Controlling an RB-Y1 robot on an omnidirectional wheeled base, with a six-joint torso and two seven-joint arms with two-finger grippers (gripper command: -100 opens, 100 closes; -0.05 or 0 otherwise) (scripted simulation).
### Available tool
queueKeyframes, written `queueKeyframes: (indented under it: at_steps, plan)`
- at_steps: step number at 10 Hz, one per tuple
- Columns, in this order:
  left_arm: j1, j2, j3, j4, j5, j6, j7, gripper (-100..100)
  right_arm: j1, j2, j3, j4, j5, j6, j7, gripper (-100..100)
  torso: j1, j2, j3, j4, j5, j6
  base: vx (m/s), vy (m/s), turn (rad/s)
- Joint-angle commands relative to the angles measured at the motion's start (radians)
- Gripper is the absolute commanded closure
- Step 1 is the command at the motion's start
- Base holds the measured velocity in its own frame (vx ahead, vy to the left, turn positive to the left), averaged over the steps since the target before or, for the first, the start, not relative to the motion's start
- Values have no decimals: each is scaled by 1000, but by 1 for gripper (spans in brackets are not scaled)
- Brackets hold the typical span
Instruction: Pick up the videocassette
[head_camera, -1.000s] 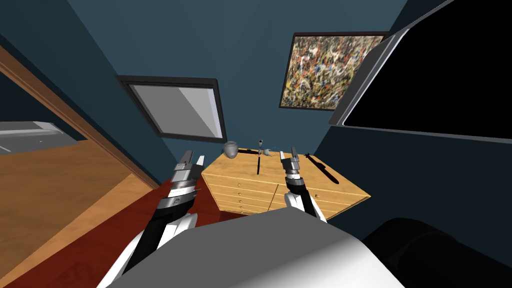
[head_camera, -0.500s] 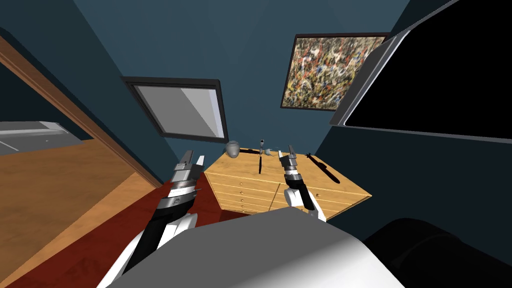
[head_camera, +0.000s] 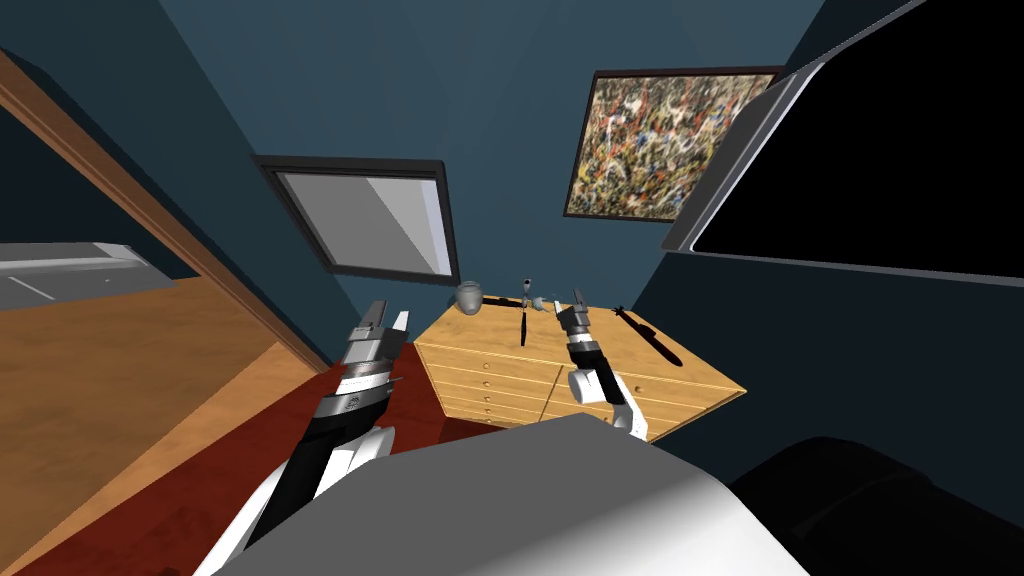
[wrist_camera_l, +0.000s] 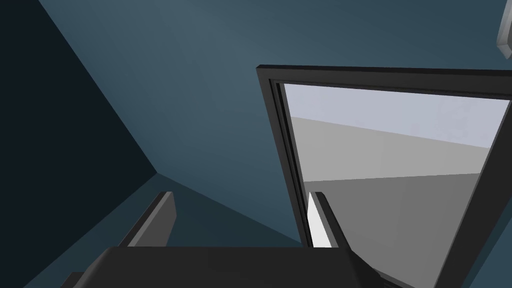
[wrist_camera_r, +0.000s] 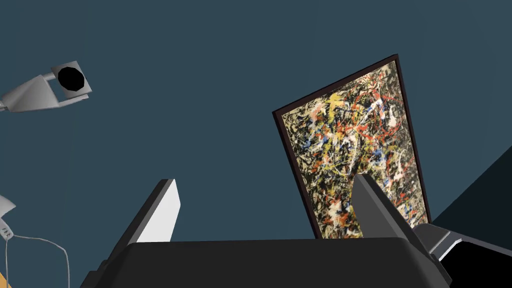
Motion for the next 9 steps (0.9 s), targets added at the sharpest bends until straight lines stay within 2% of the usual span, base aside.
queueKeyframes:
  at_steps: [1,3,4,6,7,9]
  plan:
    - [0,0,0,0,0,0,0,0,-47,-12,-18,20,-15,50,-40,-100,0,0,0,0,0,0,-17,43,24]
    - [0,0,0,0,0,0,0,0,-47,-12,-18,20,-15,94,-40,-100,0,0,0,0,0,0,-9,31,5]
    - [0,0,0,0,0,0,0,0,-86,-22,-34,38,-27,123,-76,-100,-1,0,0,0,0,0,-8,36,31]
    - [0,0,0,0,0,0,0,0,-86,-22,-34,38,-27,169,-76,-100,0,-1,0,0,0,0,-4,32,5]
    - [0,0,0,0,0,0,0,0,-128,-31,-49,59,-39,205,-114,-100,-1,-1,0,0,0,0,-15,41,36]
    - [0,0,0,0,0,0,0,0,-128,-31,-49,59,-39,247,-114,-100,0,0,0,0,0,0,-8,28,4]
